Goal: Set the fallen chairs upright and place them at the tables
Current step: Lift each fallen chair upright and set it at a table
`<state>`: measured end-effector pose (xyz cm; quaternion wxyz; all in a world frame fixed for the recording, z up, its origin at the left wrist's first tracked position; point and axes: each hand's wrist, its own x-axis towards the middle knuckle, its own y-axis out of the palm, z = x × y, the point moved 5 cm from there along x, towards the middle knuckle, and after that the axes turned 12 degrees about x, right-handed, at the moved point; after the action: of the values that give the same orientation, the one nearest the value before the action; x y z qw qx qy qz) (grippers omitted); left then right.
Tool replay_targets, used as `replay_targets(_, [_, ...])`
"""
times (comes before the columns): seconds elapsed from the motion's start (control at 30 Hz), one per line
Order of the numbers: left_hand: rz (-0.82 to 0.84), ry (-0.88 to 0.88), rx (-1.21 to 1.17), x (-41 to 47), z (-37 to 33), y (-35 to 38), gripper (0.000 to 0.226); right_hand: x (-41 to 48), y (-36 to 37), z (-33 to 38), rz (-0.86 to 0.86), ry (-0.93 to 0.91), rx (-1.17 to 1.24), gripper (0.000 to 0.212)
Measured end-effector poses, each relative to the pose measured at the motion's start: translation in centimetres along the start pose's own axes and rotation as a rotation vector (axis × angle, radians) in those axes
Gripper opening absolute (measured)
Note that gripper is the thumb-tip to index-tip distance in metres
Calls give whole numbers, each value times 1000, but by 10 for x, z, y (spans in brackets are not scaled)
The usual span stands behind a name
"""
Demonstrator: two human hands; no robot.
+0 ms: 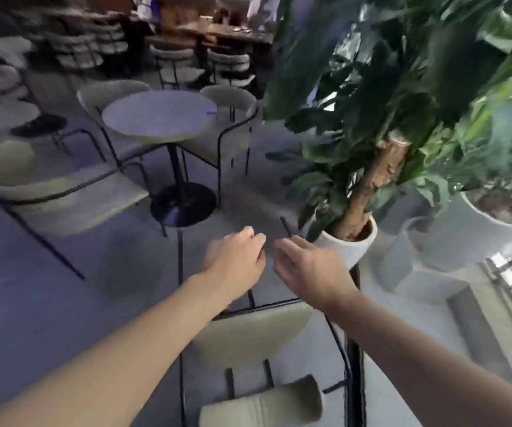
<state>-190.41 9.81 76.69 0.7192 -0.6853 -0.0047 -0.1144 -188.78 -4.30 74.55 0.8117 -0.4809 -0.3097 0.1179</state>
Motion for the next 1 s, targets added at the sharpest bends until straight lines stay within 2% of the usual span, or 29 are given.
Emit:
replay_targets(0.13, [37,-52,70,-4,-18,78,20,-19,61,-39,-6,-136,9,26])
replay_targets(0.33, [99,-74,105,-17,-46,202,22,-58,164,-99,-22,-154,91,24])
replay_targets(0.53, [141,-78,70,-73,-68,368,20,-159,313,-152,80,-64,191,27])
replay_targets(0.8, [369,-198,97,-178,-82,646,26,-312,537,-234,250,68,192,31])
replay_targets(1.0, [451,-228,68,-221,-93,779,32,-383,644,-289,357,142,154,34])
